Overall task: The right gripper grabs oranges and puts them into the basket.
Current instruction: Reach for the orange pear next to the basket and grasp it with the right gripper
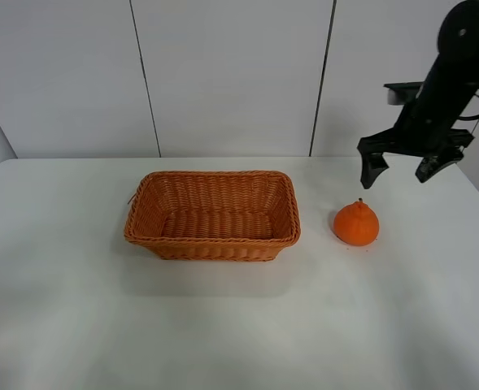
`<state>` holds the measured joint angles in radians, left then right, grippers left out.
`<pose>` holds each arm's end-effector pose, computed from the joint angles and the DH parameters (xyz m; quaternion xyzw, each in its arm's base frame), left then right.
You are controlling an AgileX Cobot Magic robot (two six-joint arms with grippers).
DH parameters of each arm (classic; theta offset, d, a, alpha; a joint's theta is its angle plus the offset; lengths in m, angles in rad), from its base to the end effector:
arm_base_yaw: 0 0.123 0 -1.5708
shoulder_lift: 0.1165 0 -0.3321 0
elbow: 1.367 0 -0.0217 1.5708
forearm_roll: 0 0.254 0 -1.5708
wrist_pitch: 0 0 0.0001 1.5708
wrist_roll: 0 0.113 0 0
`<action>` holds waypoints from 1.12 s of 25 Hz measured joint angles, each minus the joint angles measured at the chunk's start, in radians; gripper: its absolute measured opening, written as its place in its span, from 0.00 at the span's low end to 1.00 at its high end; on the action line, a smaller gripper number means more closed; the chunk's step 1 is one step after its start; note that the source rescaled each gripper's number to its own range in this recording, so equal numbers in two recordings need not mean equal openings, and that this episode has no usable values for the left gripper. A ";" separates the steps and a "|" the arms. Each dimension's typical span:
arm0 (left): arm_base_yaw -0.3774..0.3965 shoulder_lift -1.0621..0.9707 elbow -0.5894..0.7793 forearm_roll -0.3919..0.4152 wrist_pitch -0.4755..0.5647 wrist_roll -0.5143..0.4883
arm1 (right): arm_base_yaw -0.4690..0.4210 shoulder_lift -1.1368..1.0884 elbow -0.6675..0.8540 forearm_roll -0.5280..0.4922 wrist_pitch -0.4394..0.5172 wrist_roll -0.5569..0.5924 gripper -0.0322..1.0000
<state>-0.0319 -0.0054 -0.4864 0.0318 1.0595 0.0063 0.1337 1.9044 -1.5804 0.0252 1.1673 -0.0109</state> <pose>-0.0291 0.0041 0.2647 0.0158 0.8548 0.0092 0.5187 0.4111 0.0579 0.2721 -0.0680 0.9941 0.0170 0.0824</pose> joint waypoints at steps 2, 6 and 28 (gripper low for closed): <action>0.000 0.000 0.000 0.000 0.000 0.000 | 0.025 0.047 -0.024 0.004 -0.006 -0.001 1.00; 0.000 0.000 0.000 0.000 0.000 0.000 | 0.028 0.114 -0.033 0.001 -0.027 0.011 1.00; 0.000 0.000 0.000 0.000 0.000 0.000 | 0.005 0.340 -0.035 -0.025 -0.233 0.056 1.00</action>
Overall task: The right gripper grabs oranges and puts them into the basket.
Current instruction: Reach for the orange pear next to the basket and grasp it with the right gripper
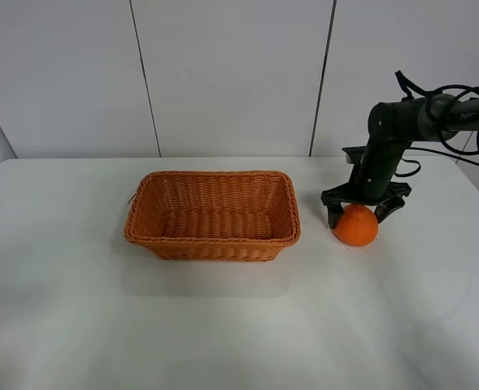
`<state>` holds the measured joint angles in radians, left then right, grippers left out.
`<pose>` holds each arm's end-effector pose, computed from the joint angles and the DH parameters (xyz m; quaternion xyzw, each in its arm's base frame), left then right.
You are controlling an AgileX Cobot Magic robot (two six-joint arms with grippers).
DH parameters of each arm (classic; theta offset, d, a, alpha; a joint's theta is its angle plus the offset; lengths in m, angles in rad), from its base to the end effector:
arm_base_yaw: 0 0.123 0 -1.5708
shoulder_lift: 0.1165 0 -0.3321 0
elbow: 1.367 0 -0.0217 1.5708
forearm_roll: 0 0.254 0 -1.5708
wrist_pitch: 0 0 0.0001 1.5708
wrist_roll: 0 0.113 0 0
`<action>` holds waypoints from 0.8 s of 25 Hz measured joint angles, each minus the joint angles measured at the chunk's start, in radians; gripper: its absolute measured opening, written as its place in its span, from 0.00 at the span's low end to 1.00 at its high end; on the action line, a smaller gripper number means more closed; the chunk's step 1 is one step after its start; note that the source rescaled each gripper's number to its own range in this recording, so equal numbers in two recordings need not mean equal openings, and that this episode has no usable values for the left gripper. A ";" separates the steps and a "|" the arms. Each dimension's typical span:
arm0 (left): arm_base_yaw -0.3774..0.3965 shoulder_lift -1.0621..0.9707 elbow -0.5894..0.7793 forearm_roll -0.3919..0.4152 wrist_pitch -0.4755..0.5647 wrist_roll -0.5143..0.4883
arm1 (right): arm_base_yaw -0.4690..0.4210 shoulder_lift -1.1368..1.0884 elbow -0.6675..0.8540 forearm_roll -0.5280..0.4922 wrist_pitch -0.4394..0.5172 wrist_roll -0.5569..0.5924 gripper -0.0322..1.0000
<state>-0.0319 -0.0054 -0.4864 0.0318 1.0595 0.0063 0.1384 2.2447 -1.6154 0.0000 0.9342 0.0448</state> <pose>-0.0291 0.0041 0.2647 0.0158 0.8548 0.0092 0.5187 0.4708 0.0656 0.1317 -0.0467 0.9978 0.0043 0.0471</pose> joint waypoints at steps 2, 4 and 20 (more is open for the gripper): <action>0.000 0.000 0.000 0.000 0.000 0.000 | 0.000 0.003 -0.001 0.011 -0.005 0.000 1.00; 0.000 0.000 0.000 0.000 0.000 0.000 | 0.000 0.013 -0.002 0.016 -0.006 0.000 1.00; 0.000 0.000 0.000 0.000 0.000 0.000 | 0.000 -0.031 -0.070 -0.008 0.082 0.000 0.03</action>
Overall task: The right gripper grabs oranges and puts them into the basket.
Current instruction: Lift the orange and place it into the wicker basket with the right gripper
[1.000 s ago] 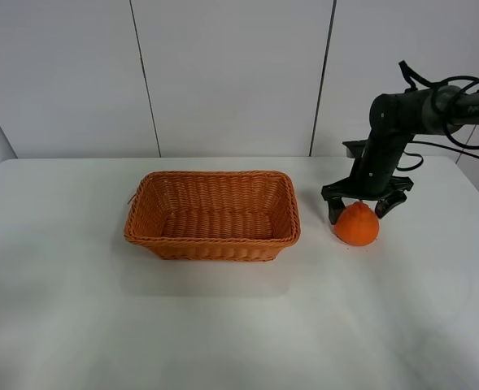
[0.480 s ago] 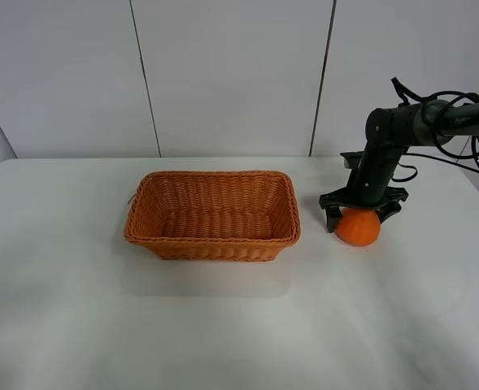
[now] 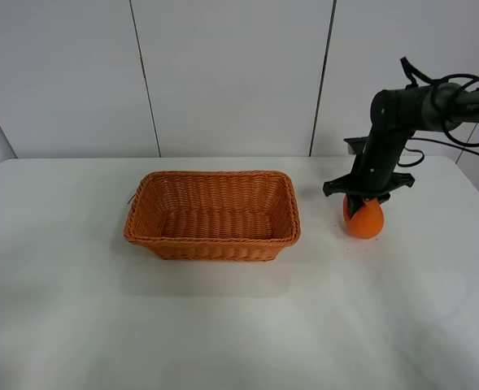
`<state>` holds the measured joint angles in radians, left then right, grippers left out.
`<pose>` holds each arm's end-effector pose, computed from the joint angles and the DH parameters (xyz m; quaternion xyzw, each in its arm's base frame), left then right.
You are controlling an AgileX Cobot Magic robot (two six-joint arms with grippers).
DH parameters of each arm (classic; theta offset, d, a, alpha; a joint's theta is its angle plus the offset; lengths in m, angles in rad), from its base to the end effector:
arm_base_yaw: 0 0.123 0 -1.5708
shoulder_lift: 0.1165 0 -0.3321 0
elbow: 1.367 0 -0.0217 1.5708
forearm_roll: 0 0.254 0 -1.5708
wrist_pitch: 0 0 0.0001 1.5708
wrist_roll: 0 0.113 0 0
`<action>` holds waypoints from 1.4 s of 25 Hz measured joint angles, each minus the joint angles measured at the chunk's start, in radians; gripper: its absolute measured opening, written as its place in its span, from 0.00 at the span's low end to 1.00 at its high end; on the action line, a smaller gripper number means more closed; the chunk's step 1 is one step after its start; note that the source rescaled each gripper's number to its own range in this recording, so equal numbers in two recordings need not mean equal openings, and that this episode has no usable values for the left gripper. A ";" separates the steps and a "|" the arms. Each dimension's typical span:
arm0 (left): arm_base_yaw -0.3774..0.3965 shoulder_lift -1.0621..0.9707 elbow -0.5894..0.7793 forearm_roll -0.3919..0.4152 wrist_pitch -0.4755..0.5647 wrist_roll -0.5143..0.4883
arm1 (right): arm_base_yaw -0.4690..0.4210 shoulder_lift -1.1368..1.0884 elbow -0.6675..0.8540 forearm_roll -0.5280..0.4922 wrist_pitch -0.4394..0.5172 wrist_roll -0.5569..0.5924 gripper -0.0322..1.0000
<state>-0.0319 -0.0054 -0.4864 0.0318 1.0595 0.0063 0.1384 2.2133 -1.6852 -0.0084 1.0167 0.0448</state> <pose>-0.0291 0.0041 0.2647 0.0158 0.8548 0.0092 0.5187 0.4757 0.0654 0.1629 -0.0487 0.9972 0.0015 0.0567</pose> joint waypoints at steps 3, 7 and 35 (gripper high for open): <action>0.000 0.000 0.000 0.000 0.000 0.000 | 0.000 -0.052 -0.075 -0.001 0.063 0.000 0.03; 0.000 0.000 0.000 0.000 0.000 0.000 | 0.015 -0.100 -0.190 -0.007 0.155 -0.006 0.03; 0.000 0.000 0.000 0.000 0.000 0.000 | 0.522 0.166 -0.347 0.024 -0.181 0.034 0.03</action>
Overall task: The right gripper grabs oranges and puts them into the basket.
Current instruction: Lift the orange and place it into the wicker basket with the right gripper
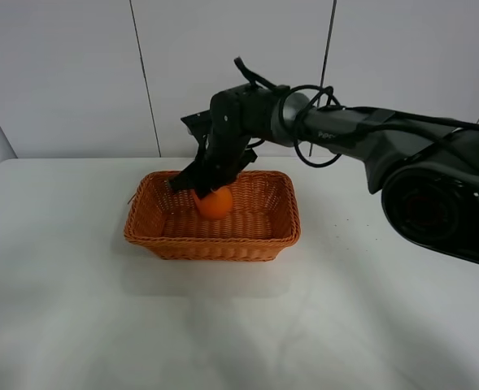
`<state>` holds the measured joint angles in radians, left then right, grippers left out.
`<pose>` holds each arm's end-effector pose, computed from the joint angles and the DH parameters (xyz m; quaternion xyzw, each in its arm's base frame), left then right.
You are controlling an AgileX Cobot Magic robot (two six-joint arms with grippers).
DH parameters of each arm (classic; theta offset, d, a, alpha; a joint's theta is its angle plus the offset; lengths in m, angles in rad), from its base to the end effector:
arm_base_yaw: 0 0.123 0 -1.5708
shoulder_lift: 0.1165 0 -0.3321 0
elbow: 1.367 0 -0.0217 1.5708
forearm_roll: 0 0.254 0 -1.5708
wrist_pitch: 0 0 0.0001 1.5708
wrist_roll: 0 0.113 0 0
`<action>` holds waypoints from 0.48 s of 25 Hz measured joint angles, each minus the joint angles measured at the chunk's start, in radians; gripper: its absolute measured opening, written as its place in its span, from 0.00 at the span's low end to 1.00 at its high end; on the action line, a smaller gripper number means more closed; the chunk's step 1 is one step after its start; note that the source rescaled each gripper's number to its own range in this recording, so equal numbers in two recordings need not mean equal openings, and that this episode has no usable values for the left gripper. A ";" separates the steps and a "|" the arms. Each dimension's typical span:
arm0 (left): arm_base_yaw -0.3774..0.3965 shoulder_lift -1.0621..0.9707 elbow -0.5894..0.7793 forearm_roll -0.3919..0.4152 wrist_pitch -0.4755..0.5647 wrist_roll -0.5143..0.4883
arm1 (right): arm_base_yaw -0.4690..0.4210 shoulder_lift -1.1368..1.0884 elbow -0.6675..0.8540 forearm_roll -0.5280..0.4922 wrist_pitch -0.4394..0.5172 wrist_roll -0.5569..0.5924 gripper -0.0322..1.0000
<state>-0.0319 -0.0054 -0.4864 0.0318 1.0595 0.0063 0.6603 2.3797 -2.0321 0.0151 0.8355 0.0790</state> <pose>-0.0291 0.0041 0.2647 0.0158 0.8548 0.0092 0.5187 0.4478 0.3493 0.1778 -0.2751 0.9322 0.0912 0.2170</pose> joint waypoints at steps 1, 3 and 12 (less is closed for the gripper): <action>0.000 0.000 0.000 0.000 0.000 0.000 | -0.001 0.008 0.000 0.000 0.000 0.000 0.03; 0.000 0.000 0.000 0.000 0.000 0.000 | -0.002 0.018 0.000 0.000 0.002 0.002 0.07; 0.000 0.000 0.000 0.000 0.000 0.000 | -0.005 -0.012 -0.013 0.000 0.088 0.002 0.98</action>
<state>-0.0319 -0.0054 -0.4864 0.0318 1.0595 0.0063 0.6556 2.3678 -2.0446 0.0154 0.9232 0.0815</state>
